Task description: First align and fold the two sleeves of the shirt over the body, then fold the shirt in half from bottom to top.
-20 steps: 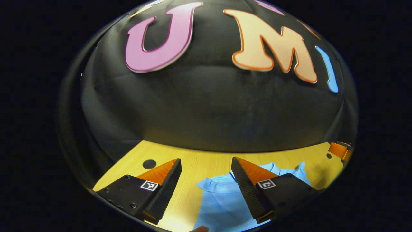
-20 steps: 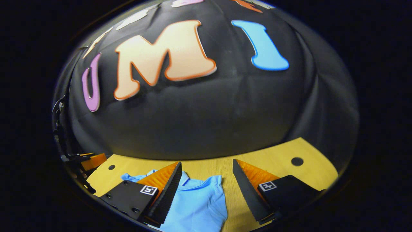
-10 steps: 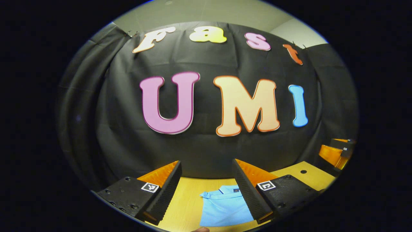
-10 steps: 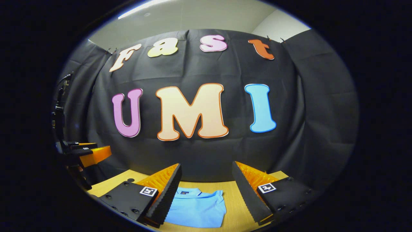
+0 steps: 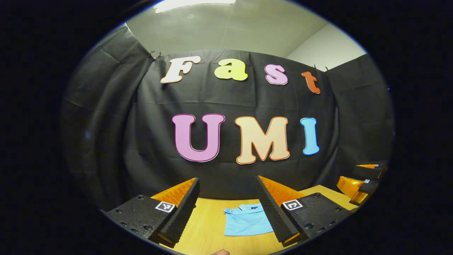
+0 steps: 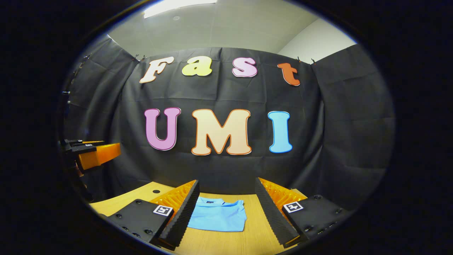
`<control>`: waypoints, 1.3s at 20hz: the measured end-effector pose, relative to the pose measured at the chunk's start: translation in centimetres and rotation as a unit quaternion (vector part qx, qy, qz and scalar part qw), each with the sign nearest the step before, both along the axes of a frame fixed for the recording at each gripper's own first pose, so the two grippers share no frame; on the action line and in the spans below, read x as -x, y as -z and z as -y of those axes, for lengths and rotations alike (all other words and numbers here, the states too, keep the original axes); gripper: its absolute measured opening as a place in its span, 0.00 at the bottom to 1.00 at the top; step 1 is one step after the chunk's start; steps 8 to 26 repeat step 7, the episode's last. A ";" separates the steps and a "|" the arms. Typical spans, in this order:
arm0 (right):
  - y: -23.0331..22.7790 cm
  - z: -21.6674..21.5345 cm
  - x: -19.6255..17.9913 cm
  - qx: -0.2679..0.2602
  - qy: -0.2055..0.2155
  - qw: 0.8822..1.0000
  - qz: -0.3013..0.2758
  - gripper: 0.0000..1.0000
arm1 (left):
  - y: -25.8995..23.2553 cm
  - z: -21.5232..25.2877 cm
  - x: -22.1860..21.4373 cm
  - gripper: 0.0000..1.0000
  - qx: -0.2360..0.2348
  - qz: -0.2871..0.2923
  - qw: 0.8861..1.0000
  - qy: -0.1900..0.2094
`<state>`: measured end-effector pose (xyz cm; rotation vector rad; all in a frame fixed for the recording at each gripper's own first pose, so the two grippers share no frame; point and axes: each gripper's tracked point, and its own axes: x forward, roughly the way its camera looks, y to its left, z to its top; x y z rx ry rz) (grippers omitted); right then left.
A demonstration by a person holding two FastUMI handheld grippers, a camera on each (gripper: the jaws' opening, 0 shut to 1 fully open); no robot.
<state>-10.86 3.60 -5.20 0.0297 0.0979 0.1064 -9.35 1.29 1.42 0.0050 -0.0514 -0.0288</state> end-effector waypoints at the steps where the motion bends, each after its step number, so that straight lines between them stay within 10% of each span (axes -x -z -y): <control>1: -0.2 -0.2 0.8 -0.001 -0.001 1.000 0.000 0.94 | -0.2 -0.3 0.8 0.94 0.003 0.001 1.000 -0.001; 26: -1.7 -1.2 3.4 0.002 -0.010 1.000 0.007 0.96 | -0.8 -1.1 3.7 0.93 0.021 0.000 1.000 -0.003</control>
